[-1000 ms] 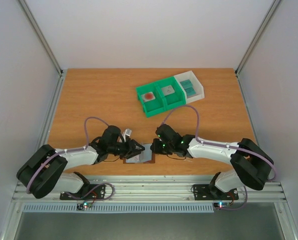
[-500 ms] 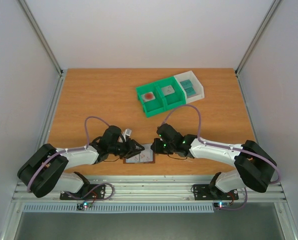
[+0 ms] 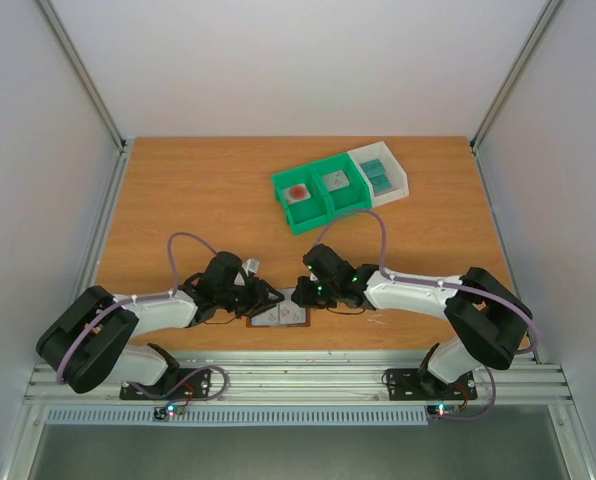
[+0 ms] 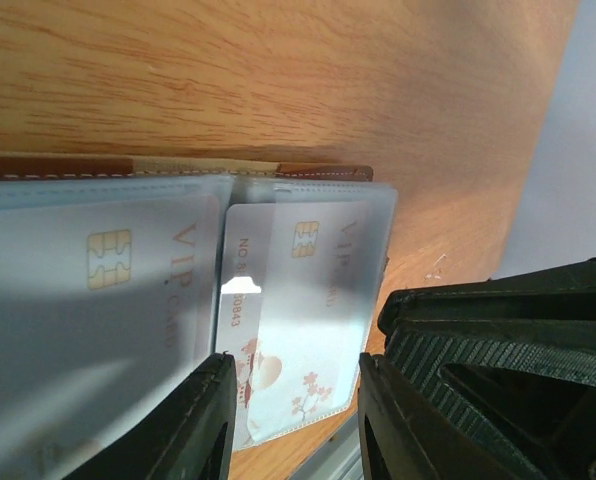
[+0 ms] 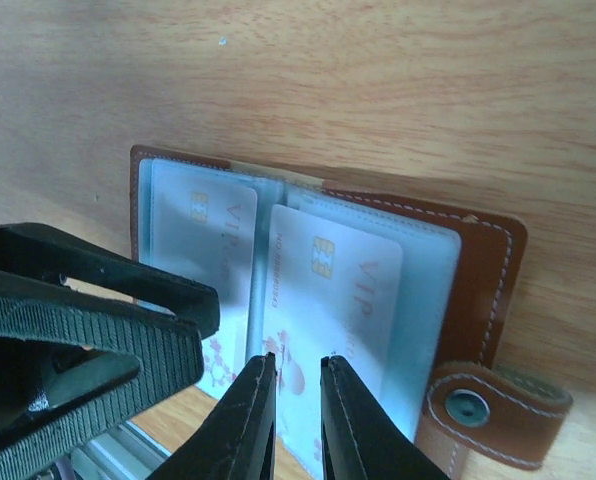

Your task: Take the credit cards out of the card holder

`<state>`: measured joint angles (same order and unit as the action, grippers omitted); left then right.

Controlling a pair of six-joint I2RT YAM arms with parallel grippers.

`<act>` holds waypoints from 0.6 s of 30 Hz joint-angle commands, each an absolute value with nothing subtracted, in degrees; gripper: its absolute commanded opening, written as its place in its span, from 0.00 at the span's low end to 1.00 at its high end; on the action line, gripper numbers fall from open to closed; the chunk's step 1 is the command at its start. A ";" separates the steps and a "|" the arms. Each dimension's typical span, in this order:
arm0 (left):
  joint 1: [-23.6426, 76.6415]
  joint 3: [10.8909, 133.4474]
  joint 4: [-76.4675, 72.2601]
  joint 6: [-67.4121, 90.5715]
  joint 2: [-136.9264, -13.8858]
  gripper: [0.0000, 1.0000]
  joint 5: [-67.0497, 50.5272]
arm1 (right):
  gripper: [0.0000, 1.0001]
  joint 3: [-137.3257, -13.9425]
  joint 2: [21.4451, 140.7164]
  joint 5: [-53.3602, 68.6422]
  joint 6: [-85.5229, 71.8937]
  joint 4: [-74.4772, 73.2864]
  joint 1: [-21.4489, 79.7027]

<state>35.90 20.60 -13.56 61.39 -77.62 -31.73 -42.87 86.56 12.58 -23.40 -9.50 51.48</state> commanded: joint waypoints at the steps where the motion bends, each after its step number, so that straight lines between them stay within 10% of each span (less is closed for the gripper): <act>1: 35.36 19.86 -15.65 59.83 -78.62 0.35 -31.26 | 0.14 -46.77 88.81 12.98 -21.38 -11.04 51.86; 18: 35.16 20.22 -17.66 59.61 -81.66 0.35 -31.92 | 0.15 -48.63 91.62 10.11 -19.13 -18.22 51.85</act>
<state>35.31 20.51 -14.63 60.84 -80.97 -32.25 -47.13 91.15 12.10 -20.62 -15.64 51.48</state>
